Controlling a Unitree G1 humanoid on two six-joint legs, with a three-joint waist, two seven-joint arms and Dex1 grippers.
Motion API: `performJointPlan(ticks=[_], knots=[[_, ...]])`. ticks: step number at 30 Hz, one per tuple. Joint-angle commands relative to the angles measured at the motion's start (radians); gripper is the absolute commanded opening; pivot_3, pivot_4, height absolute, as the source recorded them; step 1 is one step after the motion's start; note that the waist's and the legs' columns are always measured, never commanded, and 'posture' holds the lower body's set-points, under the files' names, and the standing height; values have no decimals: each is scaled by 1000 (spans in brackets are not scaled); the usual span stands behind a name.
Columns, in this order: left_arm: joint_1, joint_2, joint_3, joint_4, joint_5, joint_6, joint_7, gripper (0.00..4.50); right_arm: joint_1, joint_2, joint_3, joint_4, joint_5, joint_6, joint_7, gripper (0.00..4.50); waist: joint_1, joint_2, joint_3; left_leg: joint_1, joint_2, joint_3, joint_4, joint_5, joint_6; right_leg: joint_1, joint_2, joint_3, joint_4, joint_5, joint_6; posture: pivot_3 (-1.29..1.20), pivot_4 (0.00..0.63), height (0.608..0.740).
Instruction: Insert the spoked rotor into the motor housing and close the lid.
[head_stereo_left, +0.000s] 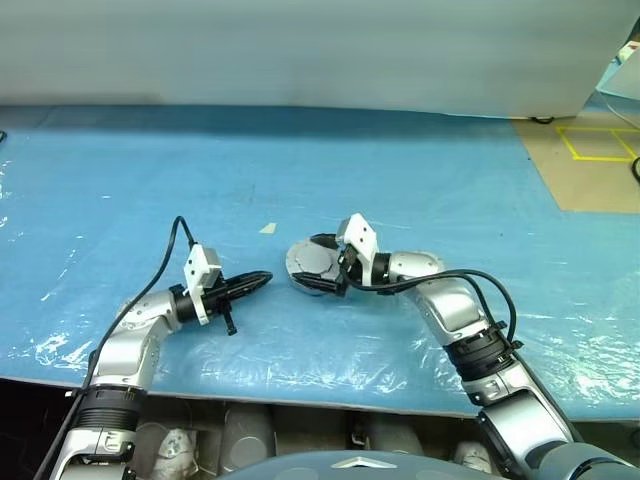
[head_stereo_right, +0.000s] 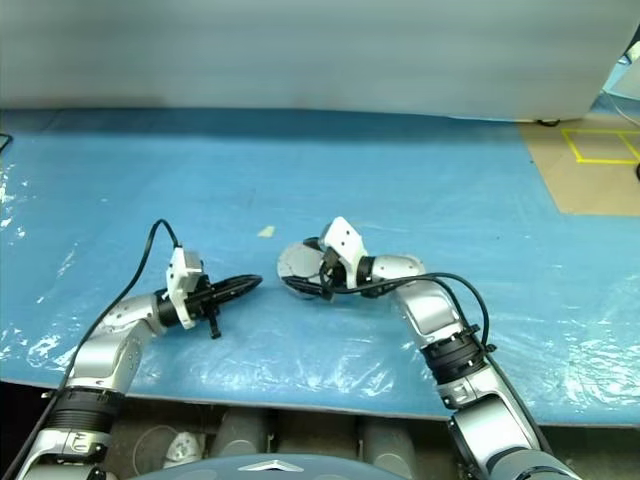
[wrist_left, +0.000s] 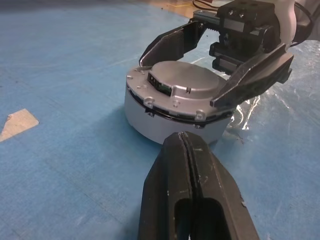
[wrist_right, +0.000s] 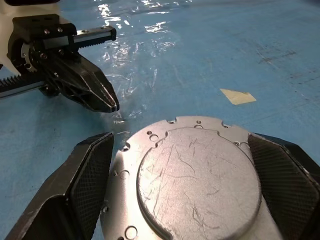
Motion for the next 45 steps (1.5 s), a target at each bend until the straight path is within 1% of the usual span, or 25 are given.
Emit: performJointPlan(ticks=[1, 2, 3, 11, 19, 25, 29, 37, 40, 45], knots=[[5, 4, 17, -6, -11, -44, 6, 0, 6, 5, 14, 16, -33, -40, -11, 3522, 0, 0, 0, 0, 0, 0, 0, 0, 0, 0, 0, 0, 0, 0, 0, 0, 150, 740], [4, 2, 16, -3, -13, -49, 6, 0, 8, 6, 12, 19, -39, -49, -15, 3168, 0, 0, 0, 0, 0, 0, 0, 0, 0, 0, 0, 0, 0, 0, 0, 0, 150, 740], [3, 0, 14, 1, -14, -55, 7, 0, 9, 4, 13, 23, -48, -60, -18, 2950, 0, 0, 0, 0, 0, 0, 0, 0, 0, 0, 0, 0, 0, 0, 0, 0, 150, 740], [-12, 0, 3, 34, -11, -80, 2, 0, 9, -17, -4, 45, -62, -103, -19, 2952, 0, 0, 0, 1, 0, 0, 2, 0, 0, 0, 0, 1, 4, 0, 0, 0, 150, 740], [-13, -5, -16, 38, -12, -69, -6, 0, -13, -44, -50, -26, 35, -35, 62, 2952, 2, 0, 0, 1, 0, 0, 4, 0, 0, 0, 0, 2, 5, 0, 0, 0, 150, 740], [-22, -11, -26, 23, -18, -54, 2, 0, -36, -57, -19, -12, -26, -57, 62, 2952, 2, 0, 0, 1, 0, 0, 3, 0, 0, -1, 0, 2, 5, 0, 0, 0, 150, 740], [-22, -7, -30, 5, -25, -31, 2, 0, -24, -31, -43, -75, 67, 42, 98, 2952, 2, 0, 0, 1, 0, 0, 3, 0, 0, -1, 0, 2, 6, 0, 0, 0, 150, 740], [-23, -11, -40, -24, -23, -6, 12, 0, -24, -70, 5, -62, -3, 29, 113, 2952, 2, 0, 0, 1, 0, 0, 3, 0, 0, -1, 0, 2, 6, 0, 0, 0, 150, 740], [-23, -9, -43, -28, -24, -3, 16, 0, -21, -68, 2, -73, 5, 42, 114, 2952, 1, 0, 0, 1, 0, 0, 3, 0, 0, -1, 0, 2, 6, 0, 0, 0, 150, 740], [-27, -12, -47, -36, -25, 5, 22, 0, -26, -79, 13, -51, -30, 19, 112, 2952, 1, 0, 0, 1, 0, 0, 3, 0, 0, -1, 0, 2, 6, 0, 0, 0, 150, 740]])
